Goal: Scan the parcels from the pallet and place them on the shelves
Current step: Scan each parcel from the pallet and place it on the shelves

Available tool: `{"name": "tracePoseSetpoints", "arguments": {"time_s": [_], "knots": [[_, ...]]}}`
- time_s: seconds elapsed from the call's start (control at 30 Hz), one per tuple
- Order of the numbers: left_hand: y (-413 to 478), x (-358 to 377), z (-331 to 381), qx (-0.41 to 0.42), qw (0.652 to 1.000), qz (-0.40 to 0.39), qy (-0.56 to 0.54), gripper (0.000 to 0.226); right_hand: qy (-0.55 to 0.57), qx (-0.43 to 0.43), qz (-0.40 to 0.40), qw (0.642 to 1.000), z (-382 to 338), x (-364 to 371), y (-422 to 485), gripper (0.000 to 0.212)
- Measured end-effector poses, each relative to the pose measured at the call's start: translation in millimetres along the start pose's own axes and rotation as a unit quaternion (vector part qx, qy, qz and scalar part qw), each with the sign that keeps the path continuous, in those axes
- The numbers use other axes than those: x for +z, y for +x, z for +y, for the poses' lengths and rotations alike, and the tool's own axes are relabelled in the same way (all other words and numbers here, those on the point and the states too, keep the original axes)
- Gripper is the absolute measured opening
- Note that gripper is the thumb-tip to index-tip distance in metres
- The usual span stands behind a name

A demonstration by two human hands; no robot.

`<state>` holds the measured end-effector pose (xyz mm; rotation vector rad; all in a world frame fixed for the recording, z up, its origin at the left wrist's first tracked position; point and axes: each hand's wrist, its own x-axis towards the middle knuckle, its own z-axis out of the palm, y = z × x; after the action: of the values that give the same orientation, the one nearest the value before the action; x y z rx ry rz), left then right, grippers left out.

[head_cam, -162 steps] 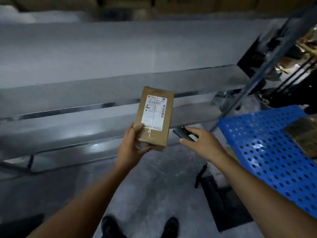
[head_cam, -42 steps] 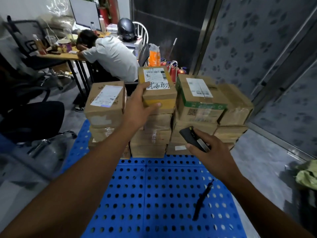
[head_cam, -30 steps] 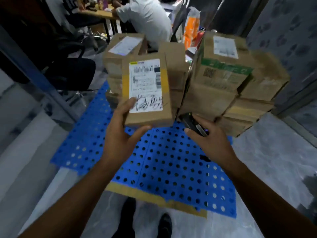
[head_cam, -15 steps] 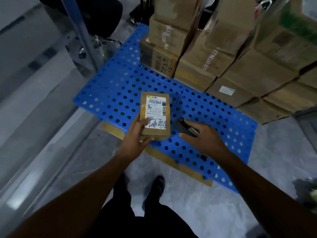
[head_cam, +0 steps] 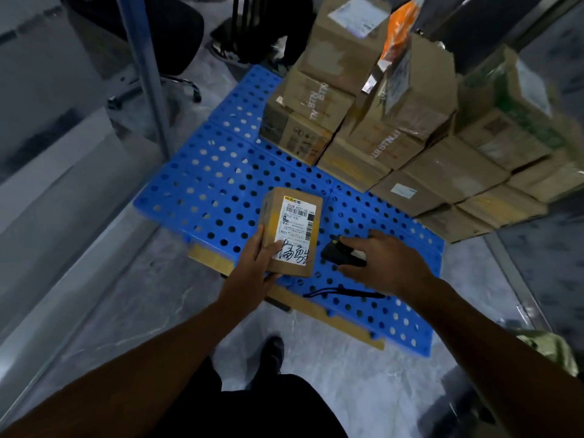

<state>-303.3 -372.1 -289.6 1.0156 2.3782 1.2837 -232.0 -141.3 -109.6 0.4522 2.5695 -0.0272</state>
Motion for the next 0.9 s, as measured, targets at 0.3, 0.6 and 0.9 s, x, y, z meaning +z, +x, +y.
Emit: {"name": "tracePoseSetpoints", "arguments": {"time_s": [0.3, 0.6, 0.9], "knots": [[5.3, -13.8, 6.8, -0.008, 0.998, 0.014, 0.064, 0.073, 0.031, -0.025, 0.013, 0.999, -3.4, -12.7, -0.2, 0.071], [-16.6, -3.0, 27.1, -0.034, 0.988, 0.07, 0.135, 0.089, 0.004, -0.092, -0.001, 0.996, 22.6, -14.5, 5.2, 0.066], [-41.0, 11.3, 55.7, -0.07, 0.969, 0.13, 0.2, 0.086, 0.056, -0.176, -0.005, 0.983, 58.5, -0.8, 7.1, 0.07]]}}
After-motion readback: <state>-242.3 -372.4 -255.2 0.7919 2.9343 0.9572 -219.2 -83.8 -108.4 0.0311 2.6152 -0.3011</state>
